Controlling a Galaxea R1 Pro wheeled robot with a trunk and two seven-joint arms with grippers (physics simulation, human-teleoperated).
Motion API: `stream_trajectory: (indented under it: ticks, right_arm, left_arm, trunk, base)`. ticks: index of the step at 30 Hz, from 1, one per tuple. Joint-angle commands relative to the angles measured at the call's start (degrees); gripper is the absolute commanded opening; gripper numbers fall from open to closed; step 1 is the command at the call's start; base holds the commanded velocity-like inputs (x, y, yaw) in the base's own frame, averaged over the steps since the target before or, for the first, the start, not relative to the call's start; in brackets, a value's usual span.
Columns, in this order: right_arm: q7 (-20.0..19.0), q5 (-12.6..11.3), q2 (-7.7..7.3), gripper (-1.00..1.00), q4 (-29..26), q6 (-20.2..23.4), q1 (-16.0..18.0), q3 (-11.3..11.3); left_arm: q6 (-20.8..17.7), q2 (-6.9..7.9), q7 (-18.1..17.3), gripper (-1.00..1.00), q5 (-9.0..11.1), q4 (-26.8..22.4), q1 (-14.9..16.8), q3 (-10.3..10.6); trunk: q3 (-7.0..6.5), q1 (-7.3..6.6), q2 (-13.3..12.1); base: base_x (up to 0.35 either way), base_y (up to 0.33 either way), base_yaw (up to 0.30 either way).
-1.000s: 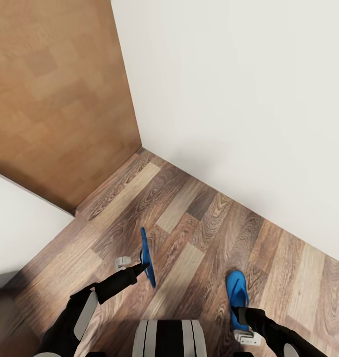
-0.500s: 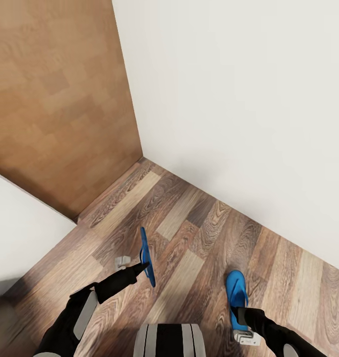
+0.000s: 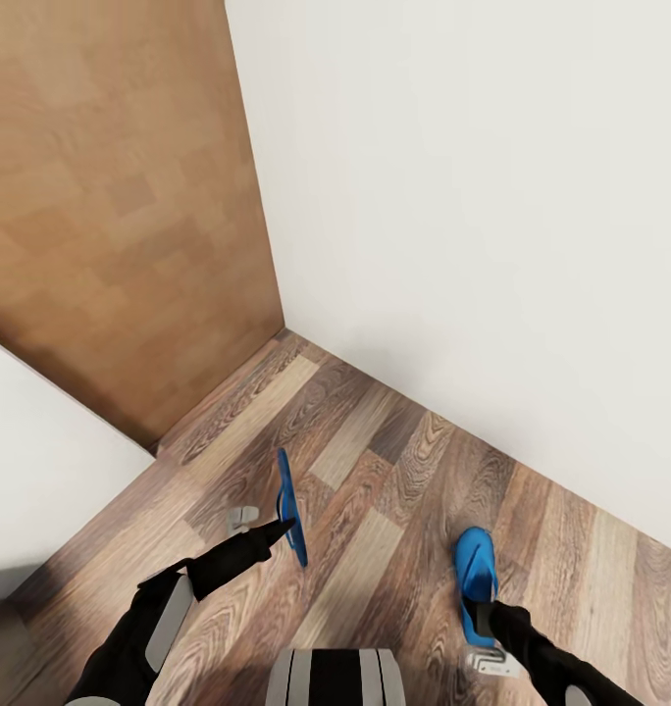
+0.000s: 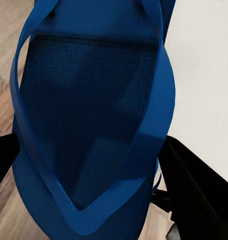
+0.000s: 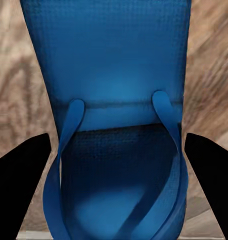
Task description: In the bedroom, move the book from the bed onto either nightstand, and place the two sandals side by side next to the bed.
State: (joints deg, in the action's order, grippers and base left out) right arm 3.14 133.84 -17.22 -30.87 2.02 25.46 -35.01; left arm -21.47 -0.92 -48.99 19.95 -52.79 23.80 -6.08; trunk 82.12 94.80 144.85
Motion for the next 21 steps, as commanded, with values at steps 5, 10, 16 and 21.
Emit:
stream_trajectory:
  ticks: [5,10,16,21]
  right_arm:
    - [0.16,0.54,0.26,-1.0,7.59,4.39,0.03,-0.16]
    - [0.22,0.53,0.23,-1.0,9.32,5.34,0.03,-0.2]
    - [0.61,-3.58,0.43,-1.0,8.12,5.35,0.03,2.04]
    - [1.46,-17.65,0.48,-1.0,4.43,4.72,0.03,8.89]
  left_arm:
    - [-0.55,-0.11,-0.23,-1.0,0.18,-0.03,0.02,-0.11]
    - [-0.52,-0.14,-0.23,-1.0,0.18,-0.03,0.02,-0.08]
    - [-0.52,-0.14,-0.22,-1.0,0.18,-0.03,0.02,-0.08]
    - [-0.51,-0.14,-0.21,-1.0,0.14,-0.03,0.02,-0.08]
  trunk:
    - [-1.08,-0.14,-0.06]
    - [-2.19,-0.26,-0.12]
    - [-3.52,-0.42,-0.2]
    - [-4.63,-0.55,-0.27]
  base:
    - [0.0,0.0,0.0]
    - [0.0,0.0,0.0]
    - [0.0,0.0,0.0]
    - [0.0,0.0,0.0]
